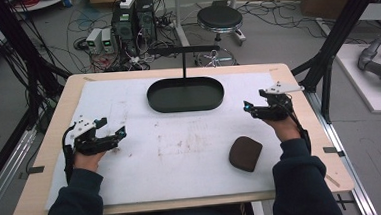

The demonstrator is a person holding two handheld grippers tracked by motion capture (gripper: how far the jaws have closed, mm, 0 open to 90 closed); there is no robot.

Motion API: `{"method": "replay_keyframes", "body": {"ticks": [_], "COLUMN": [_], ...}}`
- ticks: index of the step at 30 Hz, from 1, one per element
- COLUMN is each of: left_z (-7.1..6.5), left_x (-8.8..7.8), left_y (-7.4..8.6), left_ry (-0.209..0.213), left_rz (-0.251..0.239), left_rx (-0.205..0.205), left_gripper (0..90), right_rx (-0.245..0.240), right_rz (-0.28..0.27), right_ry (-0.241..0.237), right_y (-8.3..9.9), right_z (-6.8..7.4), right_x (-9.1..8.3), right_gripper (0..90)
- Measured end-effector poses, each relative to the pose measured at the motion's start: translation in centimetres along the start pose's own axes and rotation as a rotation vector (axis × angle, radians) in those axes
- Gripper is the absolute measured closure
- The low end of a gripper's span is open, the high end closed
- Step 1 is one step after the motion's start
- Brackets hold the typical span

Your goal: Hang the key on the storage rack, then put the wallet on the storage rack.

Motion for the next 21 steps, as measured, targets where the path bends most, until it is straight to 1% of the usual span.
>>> {"method": "replay_keyframes", "body": {"ticks": [1,3,6,8,10,11,12,13,15,16,17,20,21], "left_z": [0.0,0.0,0.1,0.1,0.0,0.0,0.0,0.1,0.1,0.1,0.0,0.0,0.0], "left_x": [0.0,0.1,0.3,0.4,0.4,0.4,0.4,0.4,0.5,0.5,0.5,0.5,0.5], "left_y": [0.0,-0.1,-0.1,-0.1,-0.2,-0.3,-0.3,-0.3,-0.3,-0.4,-0.4,-0.5,-0.5], "left_ry": [-0.002,-0.003,-0.001,-0.002,-0.001,-0.001,-0.002,-0.004,-0.005,-0.006,-0.005,-0.008,-0.012], "left_rz": [-0.001,-0.001,0.002,0.003,-0.002,-0.004,-0.005,-0.003,-0.004,-0.004,-0.005,-0.002,-0.003], "left_rx": [0.001,0.001,-0.001,0.0,0.0,-0.001,-0.002,-0.002,-0.004,-0.004,-0.003,0.0,0.001], "left_gripper": [17.5,17.5,17.5,17.5,17.6,17.6,17.7,17.7,17.7,17.7,17.7,17.8,17.8], "right_rx": [0.018,0.026,0.007,-0.009,-0.02,-0.027,-0.042,-0.042,-0.069,-0.069,-0.081,-0.09,-0.076], "right_rz": [0.006,0.009,0.01,0.023,0.046,0.065,0.093,0.093,0.126,0.126,0.136,0.152,0.159], "right_ry": [0.0,-0.004,-0.002,-0.008,-0.011,-0.02,-0.029,-0.029,-0.034,-0.034,-0.038,-0.057,-0.07], "right_y": [1.1,1.3,2.3,2.8,3.4,3.7,4.3,4.3,5.0,5.0,5.2,6.0,6.2], "right_z": [0.1,0.2,0.7,1.1,1.5,1.8,2.5,2.5,3.4,3.4,3.6,4.1,4.2], "right_x": [0.1,0.1,-0.3,-0.6,-0.9,-0.9,-1.1,-1.1,-1.4,-1.4,-1.4,-1.5,-1.4], "right_gripper": [24.9,24.9,24.9,24.9,23.6,21.6,21.5,21.5,21.5,21.5,21.5,21.6,21.6]}}
Point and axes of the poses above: each handheld gripper's, and its own axes: x roughly forward along the jaws, y roughly out of its underside, z roughly to its left, the point moved 8 cm from there along x, roughly forward along the jaws, and after that the axes turned 11 degrees about z, right-handed, at the moved point
